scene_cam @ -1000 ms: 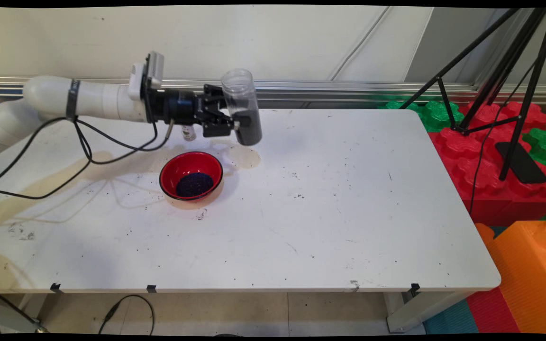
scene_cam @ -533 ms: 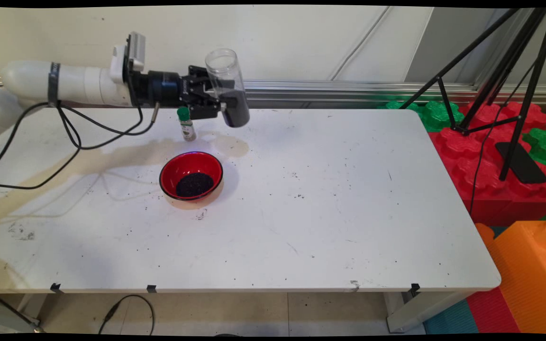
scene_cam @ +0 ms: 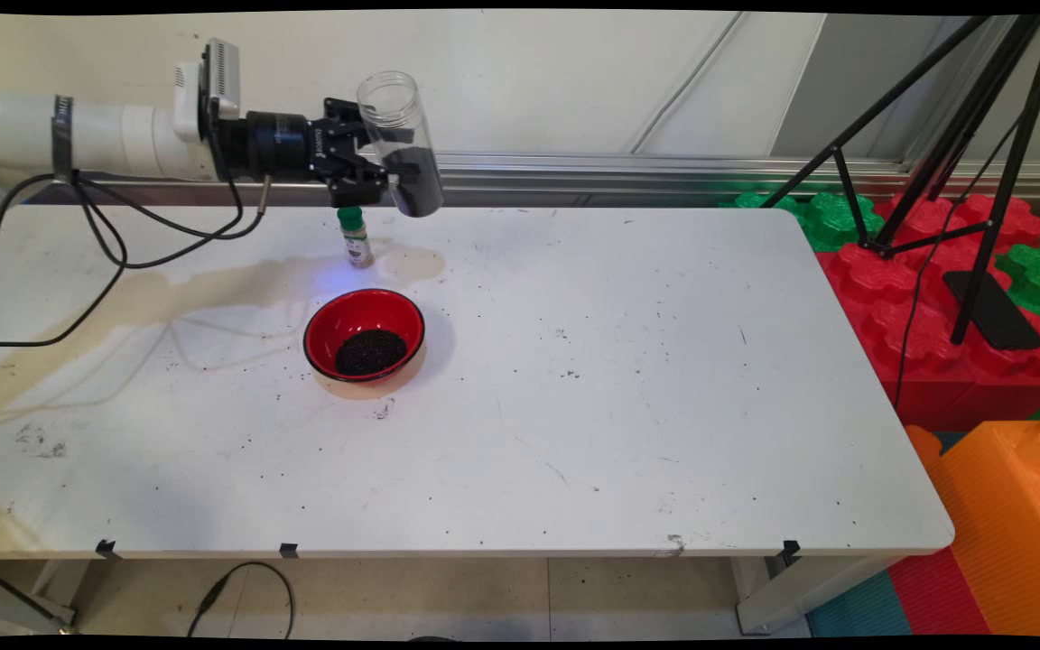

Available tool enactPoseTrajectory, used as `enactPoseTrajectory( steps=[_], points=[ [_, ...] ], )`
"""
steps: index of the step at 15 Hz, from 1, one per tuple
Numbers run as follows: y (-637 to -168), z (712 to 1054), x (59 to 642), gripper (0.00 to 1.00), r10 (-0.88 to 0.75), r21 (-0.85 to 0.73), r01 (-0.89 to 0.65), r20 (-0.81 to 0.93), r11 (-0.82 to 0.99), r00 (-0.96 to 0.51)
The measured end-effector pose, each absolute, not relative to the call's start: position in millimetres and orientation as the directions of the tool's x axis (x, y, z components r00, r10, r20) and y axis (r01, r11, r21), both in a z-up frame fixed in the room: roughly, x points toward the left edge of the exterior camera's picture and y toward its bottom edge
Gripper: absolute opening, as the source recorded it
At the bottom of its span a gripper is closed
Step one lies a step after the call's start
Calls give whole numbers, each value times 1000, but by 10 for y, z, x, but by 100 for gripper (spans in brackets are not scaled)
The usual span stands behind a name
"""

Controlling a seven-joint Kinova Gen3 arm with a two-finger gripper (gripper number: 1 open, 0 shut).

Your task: Pour the black seasoning powder in the red bowl

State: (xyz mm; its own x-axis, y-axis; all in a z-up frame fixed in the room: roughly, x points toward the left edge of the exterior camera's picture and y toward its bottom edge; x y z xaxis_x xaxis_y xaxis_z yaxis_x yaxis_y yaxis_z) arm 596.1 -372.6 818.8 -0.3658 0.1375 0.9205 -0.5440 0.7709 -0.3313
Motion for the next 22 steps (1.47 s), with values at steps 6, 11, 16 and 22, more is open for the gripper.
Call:
enactPoseTrajectory(
  steps=[6,11,16,22],
  points=[
    [-3654,8152,6114,0,201,-432,-502,871,749,-449],
    [-3598,8078,6171,0,271,-526,-438,809,729,-522],
    [-3567,8037,6203,0,370,-652,-346,705,675,-605],
    [-3521,8015,6233,0,474,-768,-231,570,597,-671]
  ],
)
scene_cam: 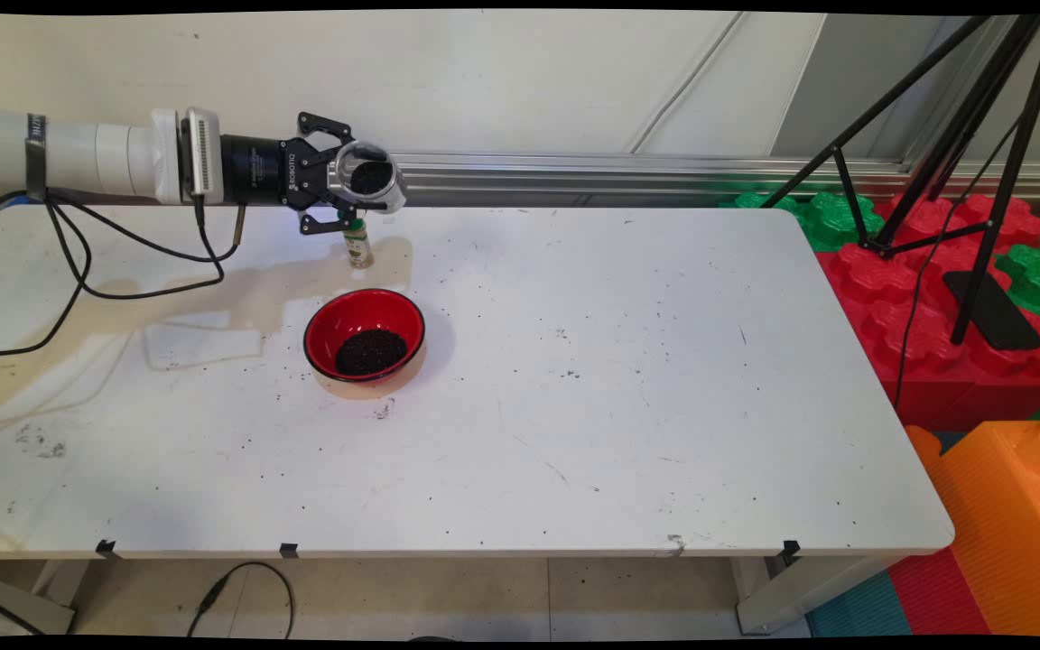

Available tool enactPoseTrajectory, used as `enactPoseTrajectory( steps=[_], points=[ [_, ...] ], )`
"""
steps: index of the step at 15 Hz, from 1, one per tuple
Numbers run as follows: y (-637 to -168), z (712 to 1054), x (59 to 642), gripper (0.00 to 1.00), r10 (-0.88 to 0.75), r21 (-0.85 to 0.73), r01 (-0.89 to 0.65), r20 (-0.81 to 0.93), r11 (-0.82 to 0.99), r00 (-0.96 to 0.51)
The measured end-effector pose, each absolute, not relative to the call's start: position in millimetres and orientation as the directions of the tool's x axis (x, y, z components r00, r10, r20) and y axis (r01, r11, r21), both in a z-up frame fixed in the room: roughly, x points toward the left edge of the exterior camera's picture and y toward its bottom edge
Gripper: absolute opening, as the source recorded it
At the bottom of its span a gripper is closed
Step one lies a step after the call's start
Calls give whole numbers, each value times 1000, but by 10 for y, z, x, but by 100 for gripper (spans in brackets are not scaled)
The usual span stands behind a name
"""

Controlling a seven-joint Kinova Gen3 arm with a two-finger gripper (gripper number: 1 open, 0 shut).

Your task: Pour the black seasoning powder in the red bowl

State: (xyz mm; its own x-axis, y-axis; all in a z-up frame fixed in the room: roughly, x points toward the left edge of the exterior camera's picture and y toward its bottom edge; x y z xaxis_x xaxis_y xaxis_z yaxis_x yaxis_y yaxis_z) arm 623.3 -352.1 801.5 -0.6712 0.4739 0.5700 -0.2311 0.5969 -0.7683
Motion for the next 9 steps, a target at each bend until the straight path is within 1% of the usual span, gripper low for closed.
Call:
enactPoseTrajectory(
  steps=[9],
  points=[
    [-3439,7934,6282,0,605,-892,-41,338,450,-721]
  ],
)
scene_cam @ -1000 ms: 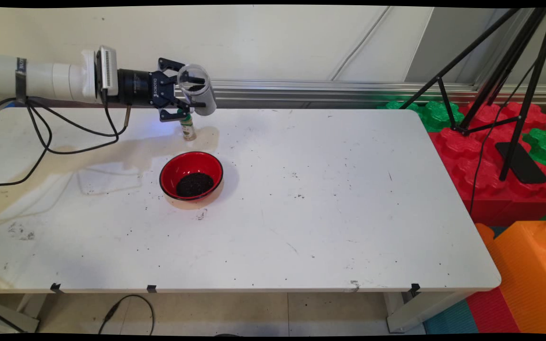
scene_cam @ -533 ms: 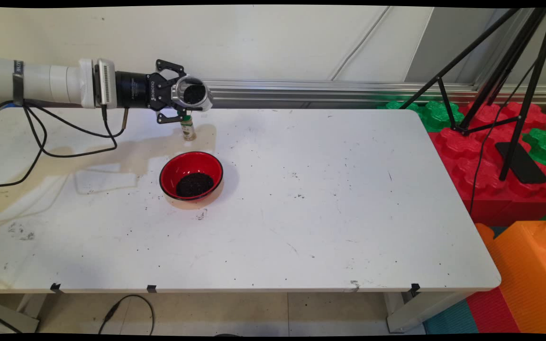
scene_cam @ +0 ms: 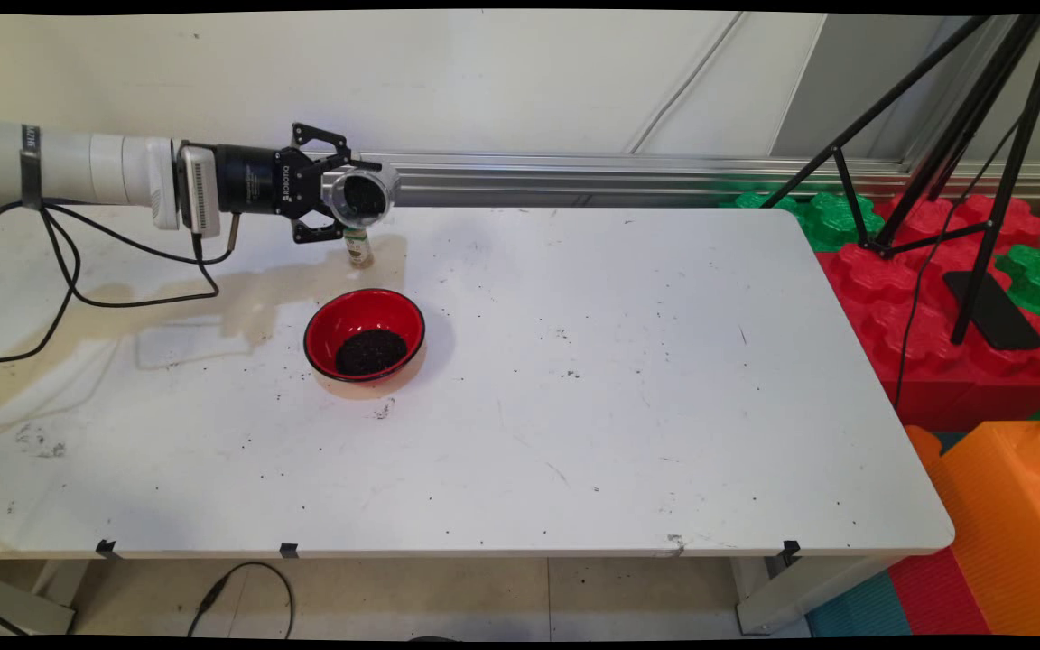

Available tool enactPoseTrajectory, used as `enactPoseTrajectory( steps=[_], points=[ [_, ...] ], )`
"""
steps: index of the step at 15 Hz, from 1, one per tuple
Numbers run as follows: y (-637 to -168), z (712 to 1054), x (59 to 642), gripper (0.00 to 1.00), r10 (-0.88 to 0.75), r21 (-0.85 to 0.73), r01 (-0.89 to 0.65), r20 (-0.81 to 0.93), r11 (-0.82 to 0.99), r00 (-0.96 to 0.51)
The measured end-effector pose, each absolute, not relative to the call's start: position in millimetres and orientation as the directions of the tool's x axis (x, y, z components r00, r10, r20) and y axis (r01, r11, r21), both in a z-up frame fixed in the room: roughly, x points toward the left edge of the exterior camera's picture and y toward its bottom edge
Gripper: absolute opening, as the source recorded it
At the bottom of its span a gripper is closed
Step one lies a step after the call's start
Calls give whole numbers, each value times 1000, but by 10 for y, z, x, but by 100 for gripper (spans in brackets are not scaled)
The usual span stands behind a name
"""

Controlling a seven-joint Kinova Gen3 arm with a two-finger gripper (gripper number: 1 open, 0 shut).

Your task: Pour the black seasoning powder in the red bowl

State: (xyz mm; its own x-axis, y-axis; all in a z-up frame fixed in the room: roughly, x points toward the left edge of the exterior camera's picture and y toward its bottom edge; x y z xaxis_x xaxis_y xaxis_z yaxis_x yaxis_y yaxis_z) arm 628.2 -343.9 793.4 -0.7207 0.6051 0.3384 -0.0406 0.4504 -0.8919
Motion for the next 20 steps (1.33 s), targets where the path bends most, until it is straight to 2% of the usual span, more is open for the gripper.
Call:
enactPoseTrajectory(
  steps=[20],
  points=[
    [-3381,7826,6263,0,727,-951,264,-68,159,-683]
  ],
)
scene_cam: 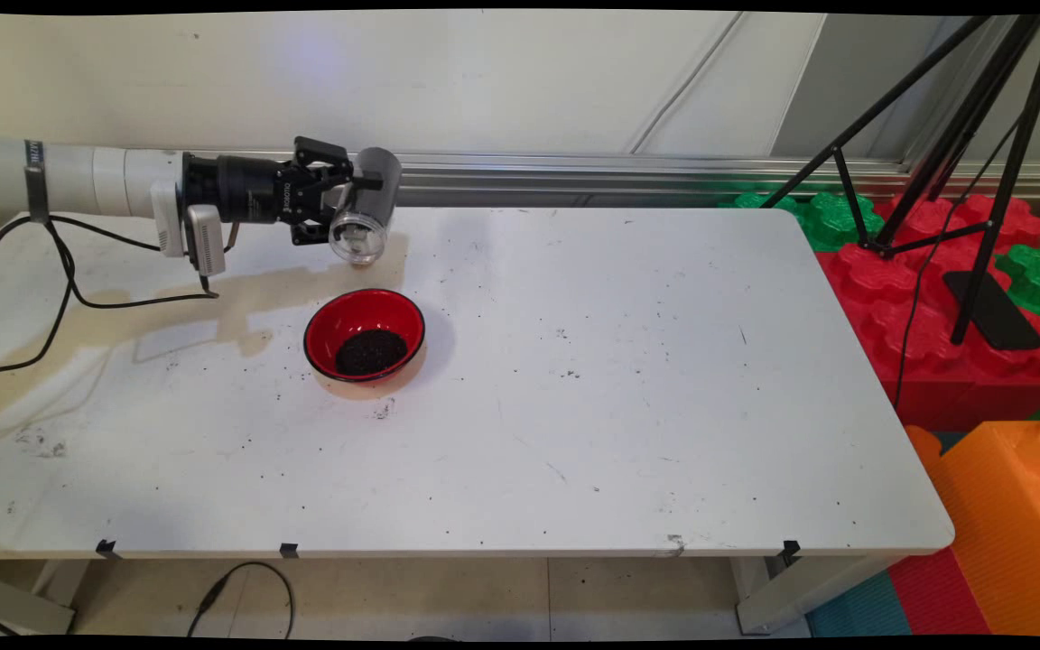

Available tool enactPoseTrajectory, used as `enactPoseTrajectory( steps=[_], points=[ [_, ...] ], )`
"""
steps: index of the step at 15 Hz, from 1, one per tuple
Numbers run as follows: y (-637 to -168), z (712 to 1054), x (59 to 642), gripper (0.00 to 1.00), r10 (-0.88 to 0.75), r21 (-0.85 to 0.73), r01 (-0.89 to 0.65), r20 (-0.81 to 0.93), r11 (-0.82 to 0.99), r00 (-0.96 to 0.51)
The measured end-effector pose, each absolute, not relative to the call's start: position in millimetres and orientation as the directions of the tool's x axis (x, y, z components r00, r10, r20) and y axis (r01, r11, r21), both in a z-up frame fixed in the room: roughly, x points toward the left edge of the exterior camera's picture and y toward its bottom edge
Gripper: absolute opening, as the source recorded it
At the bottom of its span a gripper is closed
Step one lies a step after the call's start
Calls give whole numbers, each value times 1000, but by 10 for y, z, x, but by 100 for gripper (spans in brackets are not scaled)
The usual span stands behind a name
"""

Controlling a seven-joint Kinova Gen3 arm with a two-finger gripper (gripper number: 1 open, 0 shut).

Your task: Pour the black seasoning powder in the red bowl

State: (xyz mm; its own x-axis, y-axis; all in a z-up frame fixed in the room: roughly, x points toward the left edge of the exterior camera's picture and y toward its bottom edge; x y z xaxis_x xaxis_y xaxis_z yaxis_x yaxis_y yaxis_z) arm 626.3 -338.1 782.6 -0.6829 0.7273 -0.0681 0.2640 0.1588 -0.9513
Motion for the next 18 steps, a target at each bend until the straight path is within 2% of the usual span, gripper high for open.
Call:
enactPoseTrajectory(
  steps=[18],
  points=[
    [-3413,7755,6225,0,730,-893,446,-343,-59,-591]
  ],
)
